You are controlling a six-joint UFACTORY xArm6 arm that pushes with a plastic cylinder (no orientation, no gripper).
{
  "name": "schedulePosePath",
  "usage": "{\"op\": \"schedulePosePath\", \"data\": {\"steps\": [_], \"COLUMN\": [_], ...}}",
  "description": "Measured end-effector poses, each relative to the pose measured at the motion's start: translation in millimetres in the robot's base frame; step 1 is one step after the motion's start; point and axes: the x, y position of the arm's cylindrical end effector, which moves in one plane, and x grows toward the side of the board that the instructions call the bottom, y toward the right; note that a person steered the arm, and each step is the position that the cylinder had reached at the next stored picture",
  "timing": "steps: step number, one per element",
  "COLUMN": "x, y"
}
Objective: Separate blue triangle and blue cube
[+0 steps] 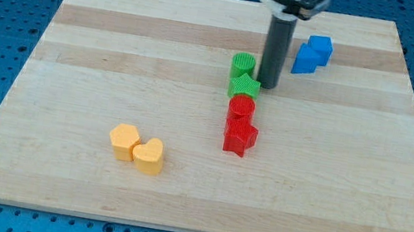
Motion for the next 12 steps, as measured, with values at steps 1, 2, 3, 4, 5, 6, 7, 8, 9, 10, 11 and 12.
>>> {"op": "schedulePosePath", "data": {"steps": [1,2,3,4,5,6,7,8,9,10,11,12], "x": [-4,-26,-44,-59,-61,-61,-65,-69,-70,-70,-71,-71], "y": [47,63,69,64,37,6,-26,-59,-96,-135,-156,-125]}}
